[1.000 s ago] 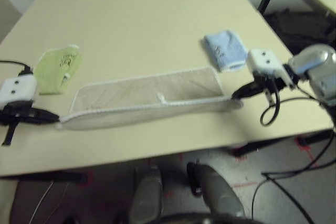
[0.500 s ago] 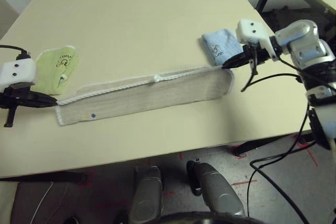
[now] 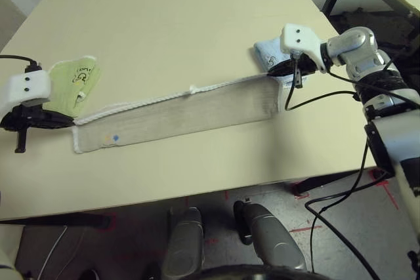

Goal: Fold the towel and set it aside.

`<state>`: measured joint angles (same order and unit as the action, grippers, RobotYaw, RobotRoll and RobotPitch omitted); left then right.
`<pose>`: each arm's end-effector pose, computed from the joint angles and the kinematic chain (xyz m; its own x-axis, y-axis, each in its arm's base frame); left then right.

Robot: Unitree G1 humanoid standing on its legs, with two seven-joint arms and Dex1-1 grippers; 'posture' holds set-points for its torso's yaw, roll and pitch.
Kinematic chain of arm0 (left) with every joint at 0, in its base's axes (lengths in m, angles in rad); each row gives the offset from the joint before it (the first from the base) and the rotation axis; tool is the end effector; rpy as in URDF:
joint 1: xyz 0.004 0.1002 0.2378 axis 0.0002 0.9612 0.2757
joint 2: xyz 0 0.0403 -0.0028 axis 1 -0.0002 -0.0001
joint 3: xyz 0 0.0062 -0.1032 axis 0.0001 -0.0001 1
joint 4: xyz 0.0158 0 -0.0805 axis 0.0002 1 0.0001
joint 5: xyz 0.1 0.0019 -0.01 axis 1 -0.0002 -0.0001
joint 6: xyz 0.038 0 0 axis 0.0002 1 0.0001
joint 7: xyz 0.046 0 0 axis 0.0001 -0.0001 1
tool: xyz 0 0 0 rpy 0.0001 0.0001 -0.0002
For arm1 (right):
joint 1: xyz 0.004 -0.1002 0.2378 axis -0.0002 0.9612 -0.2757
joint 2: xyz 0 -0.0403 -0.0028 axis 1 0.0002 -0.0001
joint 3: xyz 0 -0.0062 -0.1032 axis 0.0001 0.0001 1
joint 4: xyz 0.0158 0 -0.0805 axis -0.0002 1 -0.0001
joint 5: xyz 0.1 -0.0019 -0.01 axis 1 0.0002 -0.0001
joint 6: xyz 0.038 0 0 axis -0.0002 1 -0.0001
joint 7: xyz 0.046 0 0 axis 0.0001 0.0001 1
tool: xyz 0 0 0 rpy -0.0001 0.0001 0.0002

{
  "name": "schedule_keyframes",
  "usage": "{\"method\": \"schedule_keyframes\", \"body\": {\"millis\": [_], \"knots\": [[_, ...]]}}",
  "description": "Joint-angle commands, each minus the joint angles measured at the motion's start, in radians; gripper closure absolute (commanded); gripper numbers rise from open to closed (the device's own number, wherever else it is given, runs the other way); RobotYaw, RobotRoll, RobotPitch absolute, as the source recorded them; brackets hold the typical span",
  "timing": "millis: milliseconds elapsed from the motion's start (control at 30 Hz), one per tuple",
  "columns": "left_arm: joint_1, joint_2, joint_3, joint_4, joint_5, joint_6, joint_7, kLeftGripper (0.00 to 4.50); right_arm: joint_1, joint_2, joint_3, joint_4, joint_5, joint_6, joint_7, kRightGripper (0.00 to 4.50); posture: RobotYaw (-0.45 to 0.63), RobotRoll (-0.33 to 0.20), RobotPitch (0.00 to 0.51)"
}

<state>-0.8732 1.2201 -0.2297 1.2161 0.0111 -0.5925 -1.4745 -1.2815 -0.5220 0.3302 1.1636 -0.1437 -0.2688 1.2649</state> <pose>0.2354 0.4172 0.2487 0.5337 -0.3301 -0.7786 0.8414 0.3000 0.4496 0.3727 -0.2020 0.2453 0.4103 0.6893 -0.5971 -0.8627 0.0812 -0.4991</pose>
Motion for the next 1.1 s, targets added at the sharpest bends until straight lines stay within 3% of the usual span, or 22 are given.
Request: {"method": "schedule_keyframes", "body": {"millis": [33,433,567,900,1033,1100], "knots": [[-0.015,-0.007,0.01,0.036,0.068,-0.011,0.046,4.45,-0.01,-0.005,-0.019,0.035,-0.028,-0.004,-0.031,4.5,-0.02,0.0,0.208],[-0.063,-0.024,0.009,0.062,0.183,-0.026,0.159,4.45,0.007,-0.001,-0.029,0.043,-0.041,-0.006,-0.044,4.5,-0.04,0.0,0.207],[-0.06,-0.021,0.014,0.066,0.201,-0.022,0.173,3.52,0.005,-0.002,-0.033,0.042,-0.041,-0.003,-0.049,3.56,-0.04,0.0,0.206],[-0.041,0.03,0.07,0.07,0.19,-0.011,0.204,0.04,0.009,-0.069,-0.066,0.016,-0.034,0.004,-0.026,0.0,-0.04,0.0,0.21],[0.042,0.066,0.167,0.062,0.104,0.0,0.157,0.02,0.074,-0.139,-0.09,-0.082,0.003,0.077,0.076,0.0,-0.05,0.0,0.216],[0.153,0.084,0.258,0.057,0.007,0.022,0.086,0.02,0.193,-0.208,-0.102,-0.24,0.039,0.176,0.171,0.0,-0.05,0.0,0.218]]}}
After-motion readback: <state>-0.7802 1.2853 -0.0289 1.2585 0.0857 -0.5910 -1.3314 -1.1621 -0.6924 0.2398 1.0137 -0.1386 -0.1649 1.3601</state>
